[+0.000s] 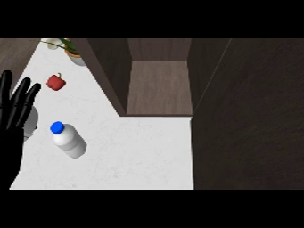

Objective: Pick up the bottled water, place it into the cabinet and close the cabinet

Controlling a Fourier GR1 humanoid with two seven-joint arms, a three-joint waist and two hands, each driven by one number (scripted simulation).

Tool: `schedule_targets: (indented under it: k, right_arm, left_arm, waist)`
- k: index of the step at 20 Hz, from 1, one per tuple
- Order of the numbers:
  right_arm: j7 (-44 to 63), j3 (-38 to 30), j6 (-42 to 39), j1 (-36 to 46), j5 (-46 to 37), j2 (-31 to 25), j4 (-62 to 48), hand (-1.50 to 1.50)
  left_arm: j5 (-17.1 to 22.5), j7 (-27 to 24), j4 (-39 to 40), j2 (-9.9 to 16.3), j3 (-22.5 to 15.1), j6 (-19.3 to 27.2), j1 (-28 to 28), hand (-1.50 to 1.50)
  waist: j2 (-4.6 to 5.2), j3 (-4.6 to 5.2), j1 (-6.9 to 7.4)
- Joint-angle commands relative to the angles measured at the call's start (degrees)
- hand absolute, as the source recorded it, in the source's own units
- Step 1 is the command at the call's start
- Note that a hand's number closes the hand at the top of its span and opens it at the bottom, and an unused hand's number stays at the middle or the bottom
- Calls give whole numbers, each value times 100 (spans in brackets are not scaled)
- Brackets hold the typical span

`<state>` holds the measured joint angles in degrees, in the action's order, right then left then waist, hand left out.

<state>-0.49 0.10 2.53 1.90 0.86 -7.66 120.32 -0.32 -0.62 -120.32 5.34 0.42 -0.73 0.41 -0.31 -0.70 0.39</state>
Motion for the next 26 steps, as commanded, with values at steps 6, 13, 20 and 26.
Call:
schedule_targets:
  k: [6,13,20,26]
  right_arm:
    - [-136,347,-197,-960,146,242,805,-150]
    - [1073,1072,-399,-2208,550,269,1581,-150]
    - [1179,1069,-571,-2981,746,256,2288,-150]
    - [1344,1535,-534,-3386,416,290,2799,-150]
  left_arm:
    - [-863,1339,-112,216,433,723,-533,-150]
    - [-544,2674,-555,-184,287,880,307,-150]
    - [-1503,3742,-1483,-424,-494,1225,491,-150]
    - [-1932,3393,-905,-530,-676,1472,421,-150]
  waist:
    - [19,64,-92]
    - [9,67,-70]
    - [11,66,-65]
    - [18,71,-85]
